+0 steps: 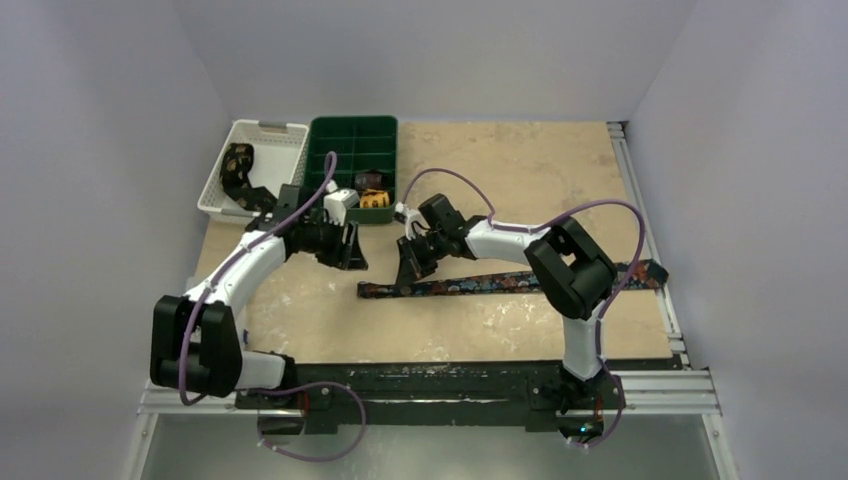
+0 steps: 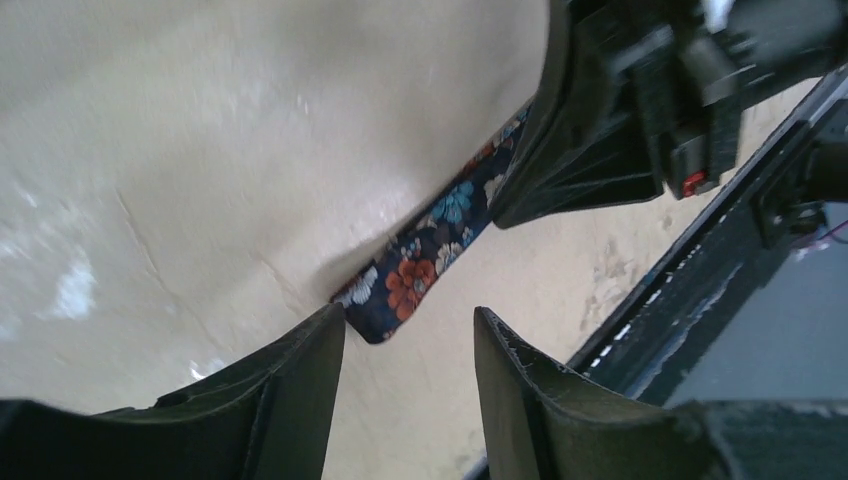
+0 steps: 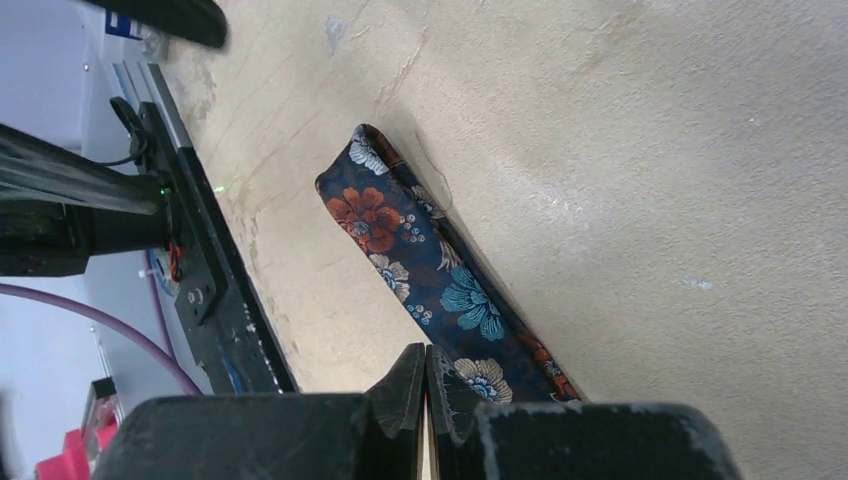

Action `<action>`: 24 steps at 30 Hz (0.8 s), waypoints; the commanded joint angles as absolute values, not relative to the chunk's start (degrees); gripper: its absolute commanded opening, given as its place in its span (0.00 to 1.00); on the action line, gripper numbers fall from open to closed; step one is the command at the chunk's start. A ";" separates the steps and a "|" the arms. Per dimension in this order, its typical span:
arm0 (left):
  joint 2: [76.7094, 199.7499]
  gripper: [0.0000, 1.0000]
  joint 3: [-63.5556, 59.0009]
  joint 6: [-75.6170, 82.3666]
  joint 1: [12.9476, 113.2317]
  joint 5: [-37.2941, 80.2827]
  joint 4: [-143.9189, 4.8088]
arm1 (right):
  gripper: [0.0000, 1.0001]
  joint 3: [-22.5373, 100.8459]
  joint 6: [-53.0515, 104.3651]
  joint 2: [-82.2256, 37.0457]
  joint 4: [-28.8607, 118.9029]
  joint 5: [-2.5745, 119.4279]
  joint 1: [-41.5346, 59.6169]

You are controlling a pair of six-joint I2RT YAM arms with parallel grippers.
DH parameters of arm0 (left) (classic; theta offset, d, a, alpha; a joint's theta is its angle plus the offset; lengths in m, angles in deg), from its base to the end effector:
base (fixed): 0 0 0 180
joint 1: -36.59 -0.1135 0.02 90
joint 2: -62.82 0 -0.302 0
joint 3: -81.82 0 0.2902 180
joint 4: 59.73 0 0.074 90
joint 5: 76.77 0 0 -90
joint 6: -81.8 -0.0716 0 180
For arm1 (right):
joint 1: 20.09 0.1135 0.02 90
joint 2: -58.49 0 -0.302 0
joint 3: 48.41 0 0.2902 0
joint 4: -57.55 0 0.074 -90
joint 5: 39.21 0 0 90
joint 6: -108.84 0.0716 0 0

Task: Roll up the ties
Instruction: Roll the tie at the center of the board.

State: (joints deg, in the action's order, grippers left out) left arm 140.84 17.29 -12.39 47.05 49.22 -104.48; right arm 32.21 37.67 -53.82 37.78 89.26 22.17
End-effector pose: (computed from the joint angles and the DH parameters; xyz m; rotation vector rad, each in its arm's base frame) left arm 0.2962 -0.0975 0.2290 0.5476 2.4491 -0.8494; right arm 0.3124 0.3441 0.1387 -0.8446 2.4996 1.2523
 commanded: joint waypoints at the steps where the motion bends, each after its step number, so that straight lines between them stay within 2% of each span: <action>1: 139.94 0.49 23.80 3.41 44.81 50.06 -101.42 | 0.00 34.73 38.75 -54.70 38.50 89.01 22.18; 9: 144.13 0.46 29.82 13.40 42.27 50.63 -95.17 | 0.00 34.42 36.85 -58.33 37.53 87.74 22.18; 18: 148.95 0.44 30.11 15.53 42.04 52.65 -91.49 | 0.00 34.18 35.72 -60.78 37.53 86.09 22.17; 21: 148.58 0.38 30.77 15.61 42.04 54.11 -90.32 | 0.00 34.33 35.65 -61.27 37.27 85.70 22.19; 24: 146.42 0.27 32.07 16.10 42.04 56.80 -88.15 | 0.00 34.61 35.64 -61.68 37.08 85.44 22.19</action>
State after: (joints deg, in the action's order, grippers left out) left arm 148.97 30.65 14.76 42.33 51.76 -92.96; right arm 33.95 37.87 -59.33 37.93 90.18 22.07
